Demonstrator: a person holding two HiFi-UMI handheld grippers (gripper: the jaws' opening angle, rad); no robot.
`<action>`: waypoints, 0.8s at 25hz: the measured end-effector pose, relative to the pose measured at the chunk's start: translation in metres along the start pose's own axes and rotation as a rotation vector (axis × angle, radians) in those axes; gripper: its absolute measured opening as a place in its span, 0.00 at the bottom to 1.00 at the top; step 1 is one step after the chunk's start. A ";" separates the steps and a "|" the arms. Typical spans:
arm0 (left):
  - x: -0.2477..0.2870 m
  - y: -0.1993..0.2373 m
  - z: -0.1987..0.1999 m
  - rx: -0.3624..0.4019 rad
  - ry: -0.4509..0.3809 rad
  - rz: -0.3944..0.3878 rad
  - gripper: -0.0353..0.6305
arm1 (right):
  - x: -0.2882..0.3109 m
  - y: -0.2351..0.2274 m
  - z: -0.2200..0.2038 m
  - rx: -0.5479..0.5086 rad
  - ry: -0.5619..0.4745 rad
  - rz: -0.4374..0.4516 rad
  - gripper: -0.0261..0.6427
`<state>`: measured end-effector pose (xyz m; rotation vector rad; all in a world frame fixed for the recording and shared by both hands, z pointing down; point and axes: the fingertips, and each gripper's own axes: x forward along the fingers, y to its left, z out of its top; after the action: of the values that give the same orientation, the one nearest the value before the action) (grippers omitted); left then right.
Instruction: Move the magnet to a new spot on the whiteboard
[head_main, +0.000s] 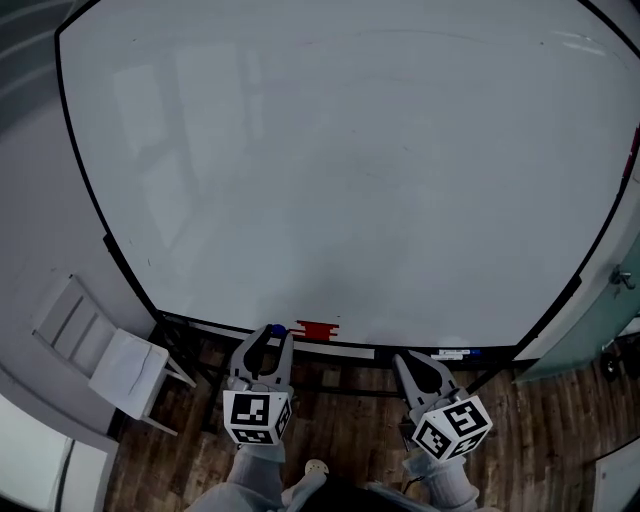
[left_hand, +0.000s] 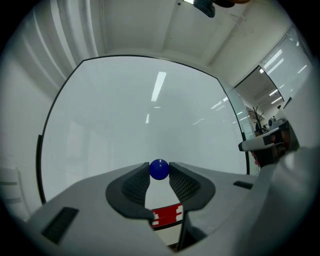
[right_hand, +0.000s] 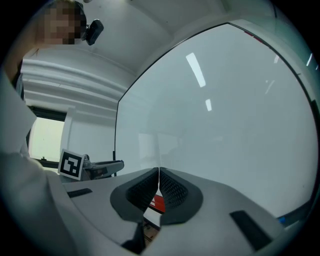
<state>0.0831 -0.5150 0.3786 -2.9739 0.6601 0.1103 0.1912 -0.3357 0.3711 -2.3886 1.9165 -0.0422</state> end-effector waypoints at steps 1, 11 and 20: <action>0.008 -0.009 0.004 0.006 -0.006 -0.025 0.24 | -0.004 -0.007 0.001 0.001 -0.001 -0.018 0.08; 0.083 -0.097 0.052 0.124 -0.082 -0.257 0.24 | -0.041 -0.058 -0.003 0.015 0.002 -0.153 0.08; 0.129 -0.182 0.083 0.196 -0.124 -0.389 0.24 | -0.075 -0.094 -0.005 0.032 -0.003 -0.267 0.08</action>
<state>0.2724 -0.3959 0.2982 -2.8121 0.0673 0.1859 0.2665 -0.2428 0.3860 -2.6024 1.5693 -0.0849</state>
